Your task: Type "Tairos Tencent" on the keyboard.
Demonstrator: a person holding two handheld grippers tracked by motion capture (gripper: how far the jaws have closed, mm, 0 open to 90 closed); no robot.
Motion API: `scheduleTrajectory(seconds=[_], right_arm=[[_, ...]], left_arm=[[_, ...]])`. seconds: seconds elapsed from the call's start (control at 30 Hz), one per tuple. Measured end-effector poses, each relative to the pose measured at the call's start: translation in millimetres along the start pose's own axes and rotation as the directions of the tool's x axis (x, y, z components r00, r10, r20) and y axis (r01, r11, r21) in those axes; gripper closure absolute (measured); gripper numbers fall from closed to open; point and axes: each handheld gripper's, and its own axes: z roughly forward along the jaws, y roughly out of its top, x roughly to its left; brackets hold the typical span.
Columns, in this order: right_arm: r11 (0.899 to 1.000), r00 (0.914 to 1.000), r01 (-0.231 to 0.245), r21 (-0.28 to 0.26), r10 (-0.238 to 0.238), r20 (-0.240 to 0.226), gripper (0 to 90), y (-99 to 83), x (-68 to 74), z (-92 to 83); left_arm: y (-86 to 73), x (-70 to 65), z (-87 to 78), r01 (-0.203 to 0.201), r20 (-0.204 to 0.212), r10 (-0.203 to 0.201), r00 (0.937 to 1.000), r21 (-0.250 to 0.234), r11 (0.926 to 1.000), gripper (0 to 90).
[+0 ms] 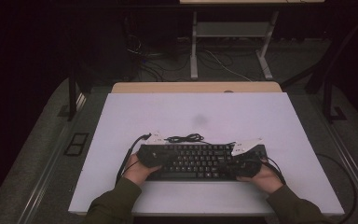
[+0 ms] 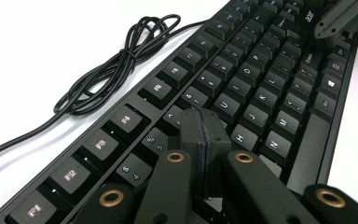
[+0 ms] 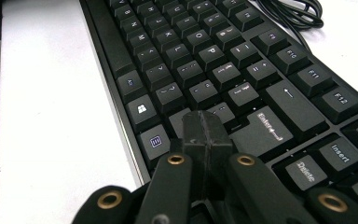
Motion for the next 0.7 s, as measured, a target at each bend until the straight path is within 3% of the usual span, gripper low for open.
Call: scheduleTrajectory(seconds=[0.13,0.37,0.7], right_arm=[[1.000,1.0000,0.002,0.000,-0.002,0.002,89.6,0.0,0.1,0.0],[1.000,1.0000,0.000,0.000,0.000,0.002,89.6,0.0,0.3,0.0],[1.000,1.0000,0.002,0.001,-0.002,0.002,89.6,0.1,0.4,0.0]], left_arm=[[-0.6,0.7,1.2,-0.017,-0.002,0.017,0.9999,0.022,0.9996,89.2],[-0.2,-0.1,0.8,-0.006,0.000,0.006,1.0000,0.017,0.9998,89.2],[1.8,0.5,-7.4,0.016,0.008,-0.016,0.9998,-0.043,0.9989,85.9]])
